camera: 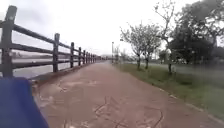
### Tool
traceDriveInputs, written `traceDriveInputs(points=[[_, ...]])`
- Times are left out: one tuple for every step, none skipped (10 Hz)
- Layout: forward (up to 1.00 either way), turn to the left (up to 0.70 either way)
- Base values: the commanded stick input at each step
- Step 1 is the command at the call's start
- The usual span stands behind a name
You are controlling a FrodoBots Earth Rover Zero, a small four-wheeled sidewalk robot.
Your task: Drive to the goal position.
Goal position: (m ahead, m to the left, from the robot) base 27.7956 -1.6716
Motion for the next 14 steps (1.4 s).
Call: traceDriveInputs(points=[[0.85, 0.09], [0.85, 0.0], [0.85, 0.1], [0.85, 0.06], [0.85, 0.02], [0.85, 0.0], [0.85, 0.0], [0.85, 0.0], [0.85, 0.0], [0.85, -0.15], [0.85, -0.32], [0.85, -0.34], [0.85, -0.34], [0.85, -0.18]])
